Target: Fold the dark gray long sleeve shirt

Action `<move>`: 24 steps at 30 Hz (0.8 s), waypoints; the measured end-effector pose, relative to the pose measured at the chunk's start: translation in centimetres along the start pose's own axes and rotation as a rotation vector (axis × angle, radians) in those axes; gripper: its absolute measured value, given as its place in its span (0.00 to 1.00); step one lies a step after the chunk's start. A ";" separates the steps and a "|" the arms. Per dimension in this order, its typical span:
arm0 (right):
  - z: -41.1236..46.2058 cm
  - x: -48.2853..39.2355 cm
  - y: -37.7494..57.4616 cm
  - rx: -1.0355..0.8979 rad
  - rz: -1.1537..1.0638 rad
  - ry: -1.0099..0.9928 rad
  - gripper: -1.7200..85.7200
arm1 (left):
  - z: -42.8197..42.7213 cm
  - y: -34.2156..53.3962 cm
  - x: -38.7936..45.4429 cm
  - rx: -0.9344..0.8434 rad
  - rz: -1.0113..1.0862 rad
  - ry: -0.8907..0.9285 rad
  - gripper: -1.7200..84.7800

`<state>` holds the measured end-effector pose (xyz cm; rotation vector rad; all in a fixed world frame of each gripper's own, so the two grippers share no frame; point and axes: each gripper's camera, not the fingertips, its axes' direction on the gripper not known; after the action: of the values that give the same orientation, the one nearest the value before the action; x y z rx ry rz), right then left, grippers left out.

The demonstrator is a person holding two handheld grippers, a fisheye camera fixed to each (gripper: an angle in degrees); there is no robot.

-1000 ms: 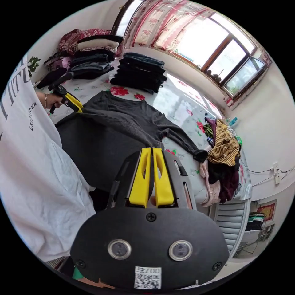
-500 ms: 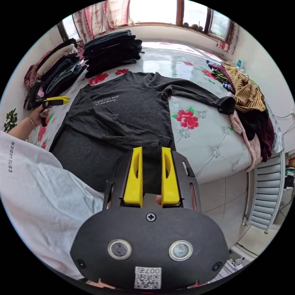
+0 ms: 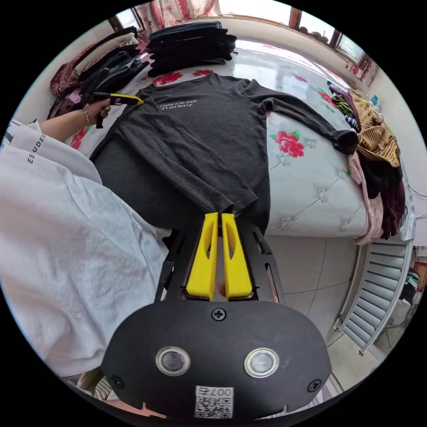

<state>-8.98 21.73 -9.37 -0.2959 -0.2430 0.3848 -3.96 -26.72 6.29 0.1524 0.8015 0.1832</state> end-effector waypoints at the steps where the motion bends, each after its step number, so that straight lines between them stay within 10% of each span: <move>1: 1.4 0.5 0.3 -0.048 0.057 0.001 0.04 | 0.0 0.1 -0.2 0.003 -0.010 0.008 0.12; 24: 0.4 8.9 -3.3 0.177 0.211 -0.146 0.06 | 1.0 -0.4 -2.5 0.047 -0.166 -0.005 0.10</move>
<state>-0.01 22.48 -6.37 -0.1192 -0.3197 0.6342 -4.89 -27.77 8.60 0.1303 0.8099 0.0072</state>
